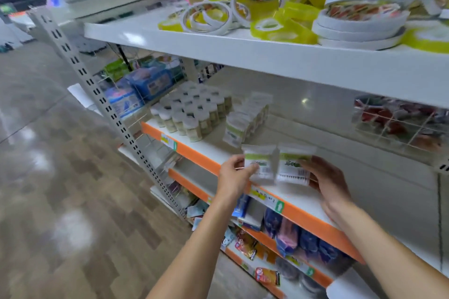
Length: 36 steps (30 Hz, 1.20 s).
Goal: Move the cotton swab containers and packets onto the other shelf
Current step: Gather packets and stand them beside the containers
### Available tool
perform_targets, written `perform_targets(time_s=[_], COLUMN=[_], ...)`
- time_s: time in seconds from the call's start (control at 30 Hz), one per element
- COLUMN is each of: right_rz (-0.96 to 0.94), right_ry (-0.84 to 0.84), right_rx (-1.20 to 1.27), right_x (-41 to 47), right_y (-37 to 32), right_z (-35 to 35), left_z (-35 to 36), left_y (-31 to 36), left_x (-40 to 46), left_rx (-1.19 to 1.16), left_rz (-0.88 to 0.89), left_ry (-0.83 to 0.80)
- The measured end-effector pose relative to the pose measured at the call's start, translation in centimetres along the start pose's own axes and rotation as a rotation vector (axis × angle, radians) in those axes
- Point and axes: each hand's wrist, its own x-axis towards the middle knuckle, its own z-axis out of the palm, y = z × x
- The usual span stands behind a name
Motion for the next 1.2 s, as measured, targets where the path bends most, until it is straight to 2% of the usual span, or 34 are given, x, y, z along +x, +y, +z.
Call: perform_targets(time_s=[0.13,0.4,0.5,0.63,0.9,1.2], right_rz=[0.039,0.0,-0.019,-0.073,-0.155,-0.172], right_ry=[0.06,0.176,0.217,0.276,0.356,0.482], right_rx=[0.005,0.021,0.039,0.058,0.079,0.011], right_x=[2.0,2.5,2.6,3.1,3.3,3.3], right_y=[-0.3,-0.4,-0.4,-0.2,0.3,1.1], right_z=[-0.7,-1.9,-1.9,-1.6,-1.0,-1.0], left_z=[1.6,5.0,6.2,7.3,10.5,12.4], left_y=[0.6,0.9,0.7,0.7,2.0,1.9], left_x=[4.2,10.2,12.5,15.5,18.5,21.4], left_rx=[0.083,0.228,0.349,0.385,0.311,0.195], left_rz=[0.034,0.079,0.18,0.26,0.332,0.293], left_ry=[-0.063,-0.194,-0.243,-0.301,-0.381,-0.311])
